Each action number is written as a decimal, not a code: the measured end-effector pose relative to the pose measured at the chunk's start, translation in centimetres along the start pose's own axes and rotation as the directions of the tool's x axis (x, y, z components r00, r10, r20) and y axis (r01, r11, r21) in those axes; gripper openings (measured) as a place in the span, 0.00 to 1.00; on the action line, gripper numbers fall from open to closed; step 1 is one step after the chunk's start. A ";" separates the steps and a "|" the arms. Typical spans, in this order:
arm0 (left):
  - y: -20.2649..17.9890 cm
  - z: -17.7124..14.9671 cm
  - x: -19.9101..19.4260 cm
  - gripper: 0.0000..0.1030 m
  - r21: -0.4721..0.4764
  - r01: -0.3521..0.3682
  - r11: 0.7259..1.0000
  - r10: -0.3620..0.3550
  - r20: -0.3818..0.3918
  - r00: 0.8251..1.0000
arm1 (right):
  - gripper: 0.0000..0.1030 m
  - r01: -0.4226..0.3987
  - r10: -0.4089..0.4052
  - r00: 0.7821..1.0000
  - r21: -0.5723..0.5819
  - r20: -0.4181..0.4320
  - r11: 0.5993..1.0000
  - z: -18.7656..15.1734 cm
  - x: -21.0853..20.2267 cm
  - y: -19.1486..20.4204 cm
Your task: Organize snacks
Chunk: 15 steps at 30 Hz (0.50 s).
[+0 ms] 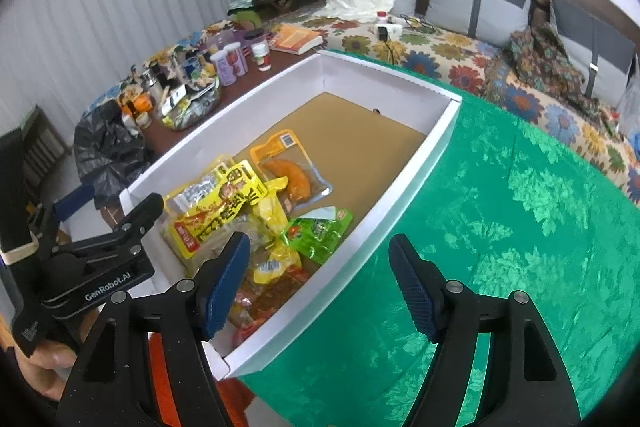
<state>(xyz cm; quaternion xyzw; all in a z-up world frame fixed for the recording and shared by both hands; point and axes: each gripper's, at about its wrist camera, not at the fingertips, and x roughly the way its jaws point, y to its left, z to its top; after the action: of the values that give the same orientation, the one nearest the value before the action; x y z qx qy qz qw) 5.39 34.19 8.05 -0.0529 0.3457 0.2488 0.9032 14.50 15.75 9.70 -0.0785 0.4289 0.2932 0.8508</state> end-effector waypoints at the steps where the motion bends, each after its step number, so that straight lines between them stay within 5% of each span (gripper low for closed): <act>1: 0.2 0.0 -0.2 1.00 0.002 -0.008 1.000 0.008 0.007 1.000 | 0.73 0.000 0.000 1.000 -0.008 0.000 1.000 0.0 0.0 0.3; 15: 1.2 0.4 -1.3 1.00 0.010 -0.027 1.000 0.026 0.014 1.000 | 0.73 0.046 -0.046 0.999 -0.050 0.009 0.998 -0.3 -0.2 1.5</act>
<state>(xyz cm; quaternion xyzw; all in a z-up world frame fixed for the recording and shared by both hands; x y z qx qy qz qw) 4.23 34.77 9.34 -0.0421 0.3414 0.2594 0.9024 13.38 16.75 9.85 -0.1083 0.4162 0.2845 0.8568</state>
